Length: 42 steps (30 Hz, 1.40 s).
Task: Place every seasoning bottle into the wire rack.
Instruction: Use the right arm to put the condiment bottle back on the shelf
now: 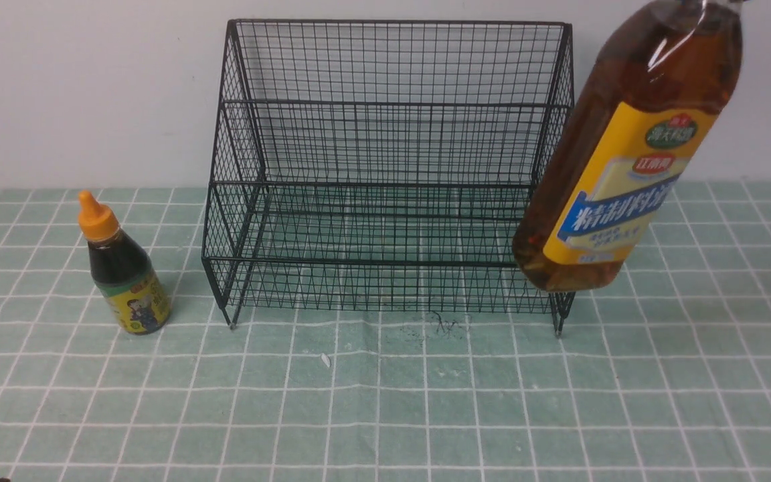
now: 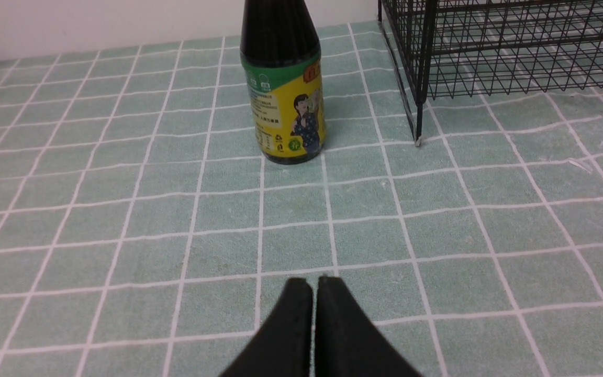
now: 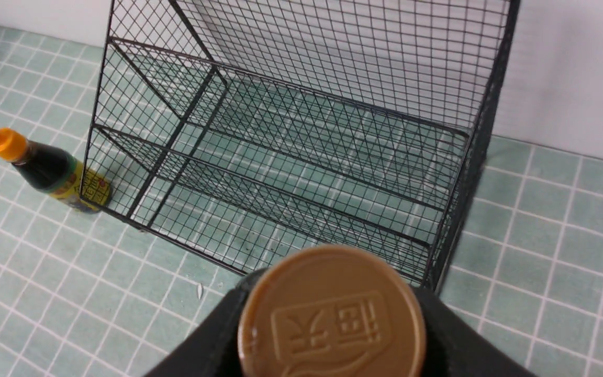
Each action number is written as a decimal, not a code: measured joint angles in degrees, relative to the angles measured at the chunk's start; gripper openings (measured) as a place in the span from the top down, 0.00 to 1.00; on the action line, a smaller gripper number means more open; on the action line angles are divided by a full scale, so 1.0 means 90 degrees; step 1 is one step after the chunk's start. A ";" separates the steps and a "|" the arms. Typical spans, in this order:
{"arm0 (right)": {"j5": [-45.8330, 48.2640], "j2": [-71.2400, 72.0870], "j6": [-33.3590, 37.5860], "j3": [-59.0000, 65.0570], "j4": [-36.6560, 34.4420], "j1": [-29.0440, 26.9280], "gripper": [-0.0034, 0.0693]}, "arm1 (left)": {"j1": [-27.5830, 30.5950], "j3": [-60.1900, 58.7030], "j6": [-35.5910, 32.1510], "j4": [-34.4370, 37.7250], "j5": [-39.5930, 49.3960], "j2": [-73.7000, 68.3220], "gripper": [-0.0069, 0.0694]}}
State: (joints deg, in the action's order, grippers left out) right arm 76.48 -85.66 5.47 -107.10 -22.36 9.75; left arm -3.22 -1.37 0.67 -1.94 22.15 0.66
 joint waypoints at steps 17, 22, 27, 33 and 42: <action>-0.0919 -0.0779 0.0157 0.0006 -0.0008 0.0368 0.50 | 0.0000 0.0000 0.0000 0.0000 0.0000 0.0000 0.92; -0.1065 -0.0900 0.0115 0.0000 0.0226 0.0433 0.50 | 0.0000 0.0000 0.0000 0.0000 0.0000 0.0000 0.92; -0.1243 -0.1026 -0.0243 0.0000 0.0436 0.0476 0.50 | 0.0000 0.0000 0.0000 0.0000 0.0000 0.0000 0.92; -0.1310 -0.1046 -0.0542 0.0000 0.0751 0.0590 0.50 | 0.0000 0.0000 0.0000 0.0000 0.0000 0.0000 0.92; -0.1267 -0.1076 -0.0955 0.0000 0.1713 0.1228 0.50 | 0.0000 0.0000 0.0000 0.0000 0.0000 0.0000 0.92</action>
State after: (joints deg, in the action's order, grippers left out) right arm 65.08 -95.34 -3.13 -107.10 -6.94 20.80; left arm -3.22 -1.37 0.67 -1.94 22.15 0.66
